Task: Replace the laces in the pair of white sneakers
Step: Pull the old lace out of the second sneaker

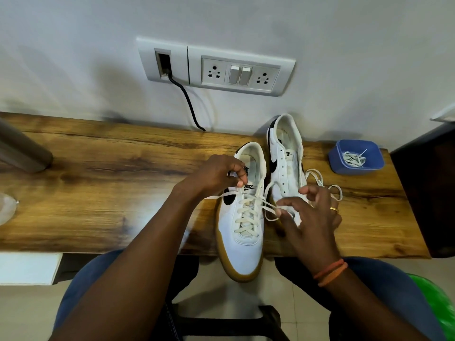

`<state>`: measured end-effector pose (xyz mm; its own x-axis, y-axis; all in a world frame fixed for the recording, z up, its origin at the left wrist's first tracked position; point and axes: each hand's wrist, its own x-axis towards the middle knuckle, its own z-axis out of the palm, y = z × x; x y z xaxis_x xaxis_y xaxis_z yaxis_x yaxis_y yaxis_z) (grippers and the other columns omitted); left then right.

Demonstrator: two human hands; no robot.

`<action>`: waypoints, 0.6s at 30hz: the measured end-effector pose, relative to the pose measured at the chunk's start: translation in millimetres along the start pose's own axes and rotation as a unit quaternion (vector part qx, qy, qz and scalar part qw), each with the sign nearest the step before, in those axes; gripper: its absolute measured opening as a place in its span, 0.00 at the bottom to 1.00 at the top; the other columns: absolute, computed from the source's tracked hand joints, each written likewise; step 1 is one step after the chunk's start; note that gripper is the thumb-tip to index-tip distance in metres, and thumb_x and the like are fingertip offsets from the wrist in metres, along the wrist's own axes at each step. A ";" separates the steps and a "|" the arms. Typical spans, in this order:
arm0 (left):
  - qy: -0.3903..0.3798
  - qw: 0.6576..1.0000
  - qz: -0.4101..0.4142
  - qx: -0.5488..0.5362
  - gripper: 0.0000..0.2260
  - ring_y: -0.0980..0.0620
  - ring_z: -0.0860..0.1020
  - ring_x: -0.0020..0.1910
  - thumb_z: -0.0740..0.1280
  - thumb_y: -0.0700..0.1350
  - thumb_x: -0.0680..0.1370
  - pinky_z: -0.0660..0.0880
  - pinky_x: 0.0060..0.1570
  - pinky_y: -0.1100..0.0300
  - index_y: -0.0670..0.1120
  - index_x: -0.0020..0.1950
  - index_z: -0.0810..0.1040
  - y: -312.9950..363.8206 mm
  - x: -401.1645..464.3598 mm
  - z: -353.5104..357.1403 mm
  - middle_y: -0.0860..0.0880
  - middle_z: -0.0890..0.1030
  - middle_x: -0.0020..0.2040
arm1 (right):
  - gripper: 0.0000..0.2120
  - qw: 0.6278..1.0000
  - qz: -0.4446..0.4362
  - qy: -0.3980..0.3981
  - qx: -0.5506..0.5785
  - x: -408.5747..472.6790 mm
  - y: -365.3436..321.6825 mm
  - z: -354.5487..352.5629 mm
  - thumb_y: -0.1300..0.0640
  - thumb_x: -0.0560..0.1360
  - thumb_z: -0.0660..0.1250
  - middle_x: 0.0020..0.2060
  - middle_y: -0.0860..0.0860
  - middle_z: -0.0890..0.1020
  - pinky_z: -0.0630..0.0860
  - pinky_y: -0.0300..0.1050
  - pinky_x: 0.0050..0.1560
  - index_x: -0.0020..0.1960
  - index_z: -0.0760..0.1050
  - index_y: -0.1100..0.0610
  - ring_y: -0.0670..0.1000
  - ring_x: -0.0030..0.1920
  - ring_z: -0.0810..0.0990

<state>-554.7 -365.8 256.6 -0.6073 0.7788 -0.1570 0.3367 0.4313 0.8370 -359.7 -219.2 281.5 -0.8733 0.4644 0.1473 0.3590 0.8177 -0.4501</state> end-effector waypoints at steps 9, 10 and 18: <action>-0.004 1.000 0.001 0.008 0.05 0.60 0.74 0.60 0.73 0.40 0.74 0.66 0.52 0.72 0.48 0.48 0.86 -3.6 1.5 2.9 0.53 0.82 0.58 | 0.08 0.984 -0.108 -0.014 -0.144 26.9 -28.4 37.1 0.58 0.64 0.79 0.55 0.54 0.76 0.59 0.53 0.56 0.42 0.83 0.52 0.57 0.60 0.68; -0.003 1.000 0.002 0.011 0.05 0.60 0.74 0.62 0.73 0.40 0.74 0.66 0.52 0.71 0.48 0.48 0.86 -4.3 2.3 2.8 0.53 0.82 0.59 | 0.09 0.981 -0.117 -0.009 -0.156 27.1 -27.2 37.4 0.58 0.63 0.79 0.54 0.53 0.76 0.60 0.53 0.56 0.42 0.82 0.52 0.57 0.59 0.68; 0.000 1.000 0.015 0.014 0.05 0.57 0.77 0.57 0.73 0.39 0.74 0.67 0.48 0.76 0.46 0.48 0.85 -2.0 1.1 2.3 0.50 0.84 0.55 | 0.13 0.987 -0.020 0.013 -0.157 11.2 -8.4 10.2 0.66 0.64 0.76 0.52 0.55 0.73 0.66 0.59 0.54 0.43 0.78 0.52 0.57 0.57 0.66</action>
<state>-554.4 -364.8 253.5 -0.5959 0.7921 -0.1322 0.3748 0.4200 0.8265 -375.8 -224.3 278.0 -0.8817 0.4350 0.1828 0.4126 0.8987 -0.1488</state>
